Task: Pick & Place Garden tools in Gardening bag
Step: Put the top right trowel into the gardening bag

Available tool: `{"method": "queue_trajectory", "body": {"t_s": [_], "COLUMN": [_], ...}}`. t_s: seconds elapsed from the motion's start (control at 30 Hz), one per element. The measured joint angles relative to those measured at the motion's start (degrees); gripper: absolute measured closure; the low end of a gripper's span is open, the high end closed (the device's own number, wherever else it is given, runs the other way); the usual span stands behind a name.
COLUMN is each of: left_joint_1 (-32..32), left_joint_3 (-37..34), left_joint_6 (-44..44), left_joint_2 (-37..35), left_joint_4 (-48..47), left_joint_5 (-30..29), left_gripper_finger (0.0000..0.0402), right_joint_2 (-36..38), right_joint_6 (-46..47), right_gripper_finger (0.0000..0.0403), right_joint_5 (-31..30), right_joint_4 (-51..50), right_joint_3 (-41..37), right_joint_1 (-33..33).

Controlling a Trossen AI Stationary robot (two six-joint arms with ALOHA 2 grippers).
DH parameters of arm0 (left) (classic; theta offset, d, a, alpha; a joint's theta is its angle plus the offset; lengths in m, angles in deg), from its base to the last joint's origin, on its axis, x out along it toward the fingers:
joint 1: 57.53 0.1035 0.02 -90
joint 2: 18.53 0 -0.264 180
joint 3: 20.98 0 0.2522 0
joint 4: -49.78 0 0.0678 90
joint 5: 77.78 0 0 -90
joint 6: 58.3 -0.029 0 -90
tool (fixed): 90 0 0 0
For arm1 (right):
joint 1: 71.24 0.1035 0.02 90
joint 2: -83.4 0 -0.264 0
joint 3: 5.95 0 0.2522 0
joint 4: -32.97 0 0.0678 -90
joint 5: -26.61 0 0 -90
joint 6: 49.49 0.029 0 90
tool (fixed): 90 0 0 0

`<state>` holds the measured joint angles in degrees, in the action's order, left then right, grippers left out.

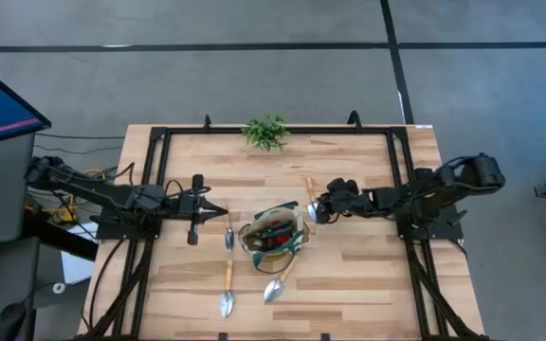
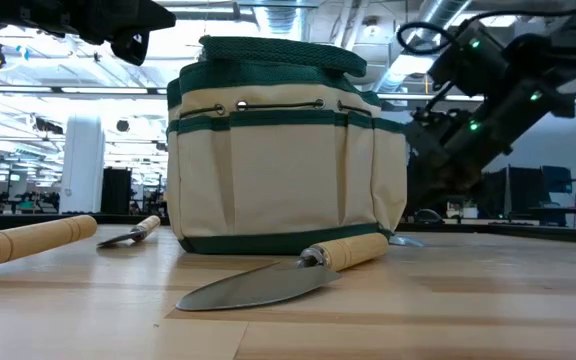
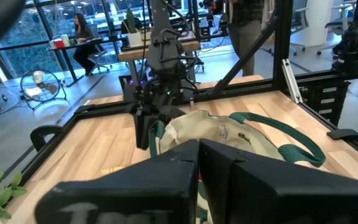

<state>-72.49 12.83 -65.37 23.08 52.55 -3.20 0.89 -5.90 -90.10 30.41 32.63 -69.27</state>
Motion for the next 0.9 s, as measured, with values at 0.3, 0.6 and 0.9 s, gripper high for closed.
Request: {"method": "queue_trajectory", "body": {"t_s": [0.3, 0.6, 0.9], "left_joint_1": [0.0, 0.0, 0.0], "left_joint_3": [0.0, 0.0, 0.0], "left_joint_6": [0.0, 0.0, 0.0], "left_joint_2": [0.0, 0.0, 0.0], "left_joint_4": [0.0, 0.0, 0.0], "left_joint_5": [0.2, 0.1, -0.1], "left_gripper_finger": [0.0399, 0.0399, 0.0399], "right_joint_2": [-10.0, -14.8, -13.7], "right_joint_6": [0.0, -0.6, -3.2], "right_gripper_finger": [0.0282, 0.0275, 0.0340], "right_joint_5": [2.2, 0.8, 1.1], "right_joint_4": [4.4, 5.1, 3.3], "right_joint_3": [2.6, 5.7, 5.8], "right_joint_1": [-1.4, -1.7, -1.8]}}
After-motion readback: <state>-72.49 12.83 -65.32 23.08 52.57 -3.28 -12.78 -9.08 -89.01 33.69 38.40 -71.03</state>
